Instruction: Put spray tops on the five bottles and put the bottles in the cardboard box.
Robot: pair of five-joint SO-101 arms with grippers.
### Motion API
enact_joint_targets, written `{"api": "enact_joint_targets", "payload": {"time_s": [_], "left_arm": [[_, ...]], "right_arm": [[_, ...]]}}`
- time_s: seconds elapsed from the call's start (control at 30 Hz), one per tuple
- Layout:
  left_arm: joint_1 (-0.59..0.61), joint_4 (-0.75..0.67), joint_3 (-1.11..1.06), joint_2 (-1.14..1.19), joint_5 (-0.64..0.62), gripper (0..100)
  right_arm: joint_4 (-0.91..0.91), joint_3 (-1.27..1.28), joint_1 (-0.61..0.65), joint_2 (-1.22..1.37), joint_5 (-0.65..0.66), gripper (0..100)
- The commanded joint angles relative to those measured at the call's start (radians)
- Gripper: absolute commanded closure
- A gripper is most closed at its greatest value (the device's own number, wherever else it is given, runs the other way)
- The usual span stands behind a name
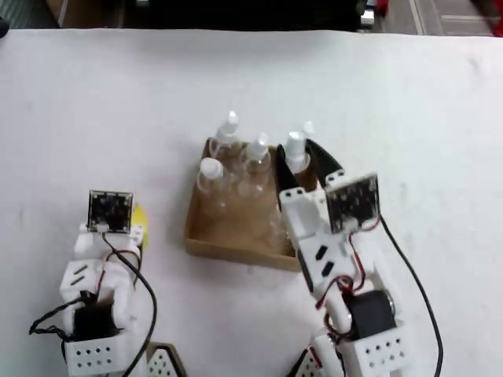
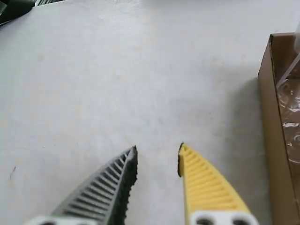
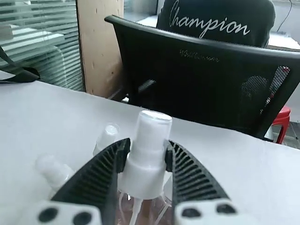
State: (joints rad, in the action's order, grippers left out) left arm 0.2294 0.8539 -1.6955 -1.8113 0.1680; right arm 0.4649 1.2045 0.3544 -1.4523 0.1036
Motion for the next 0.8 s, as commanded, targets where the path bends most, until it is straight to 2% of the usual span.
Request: {"api": "enact_joint_targets", "payload": {"time_s": [0.0, 0.53, 0.77], "left_arm": [[-0.013, -0.011, 0.002, 0.001, 0.011, 86], [-0.013, -0.009, 0.002, 0.001, 0.011, 86], [-0.013, -0.009, 0.002, 0.001, 0.011, 86]], "right_arm": [[-0.025, 0.051, -0.008, -0.116, 0.002, 98.2], [-0.088, 0.173, -0.013, -0.188, 0.003, 97.8], [-0.036, 0.183, -0.010, -0.191, 0.003, 79.2]]}}
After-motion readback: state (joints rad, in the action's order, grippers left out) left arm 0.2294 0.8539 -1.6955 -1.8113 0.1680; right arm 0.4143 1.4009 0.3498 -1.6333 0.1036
